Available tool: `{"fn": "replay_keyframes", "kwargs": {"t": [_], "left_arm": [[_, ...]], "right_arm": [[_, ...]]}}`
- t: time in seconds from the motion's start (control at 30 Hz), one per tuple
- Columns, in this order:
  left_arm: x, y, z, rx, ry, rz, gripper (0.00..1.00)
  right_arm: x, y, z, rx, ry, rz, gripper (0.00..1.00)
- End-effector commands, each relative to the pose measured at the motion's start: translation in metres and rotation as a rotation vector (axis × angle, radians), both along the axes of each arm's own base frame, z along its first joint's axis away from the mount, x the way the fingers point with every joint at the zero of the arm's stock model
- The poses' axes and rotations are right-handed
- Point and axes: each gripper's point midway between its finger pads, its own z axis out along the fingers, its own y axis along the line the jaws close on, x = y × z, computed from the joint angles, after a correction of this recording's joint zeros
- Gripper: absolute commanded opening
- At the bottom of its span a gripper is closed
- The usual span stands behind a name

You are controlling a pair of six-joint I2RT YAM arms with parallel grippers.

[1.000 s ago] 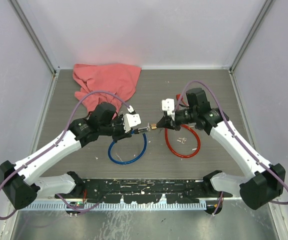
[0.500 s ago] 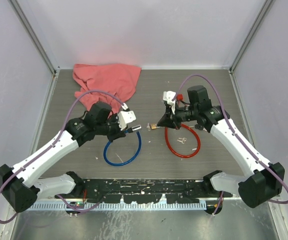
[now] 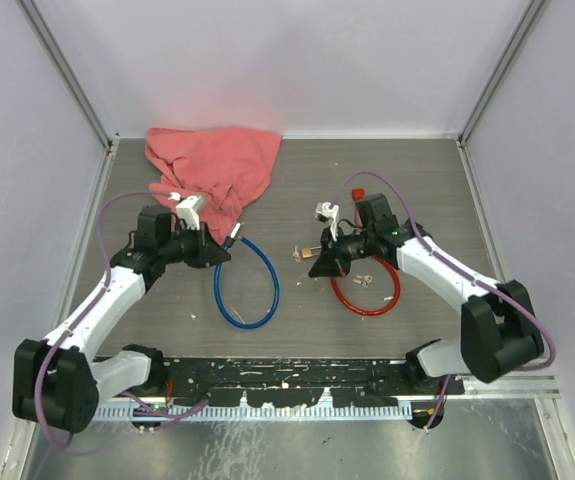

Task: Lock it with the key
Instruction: Place the lock at the center of the board.

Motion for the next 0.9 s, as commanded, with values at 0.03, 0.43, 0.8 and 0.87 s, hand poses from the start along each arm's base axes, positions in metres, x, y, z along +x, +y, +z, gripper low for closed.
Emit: {"fn": "replay_keyframes", "kwargs": {"t": [0.03, 0.43, 0.8, 0.87], "left_arm": [[0.032, 0.012, 0.012, -0.292, 0.08, 0.153, 0.01], [0.036, 0.076, -0.04, -0.194, 0.106, 0.557, 0.06], [0.017, 0.128, -0.014, -0.095, -0.014, 0.849, 0.66], [0.014, 0.128, -0.001, -0.118, -0.057, 0.844, 0.75]], "right_arm": [[0.012, 0.009, -0.029, -0.003, 0.12, -0.031, 0.07], [0.012, 0.026, -0.07, -0.087, 0.194, -0.028, 0.15], [0.033, 0.021, -0.042, -0.143, -0.003, -0.04, 0.49], [0.041, 0.013, -0.025, -0.152, -0.102, -0.058, 0.52]]}}
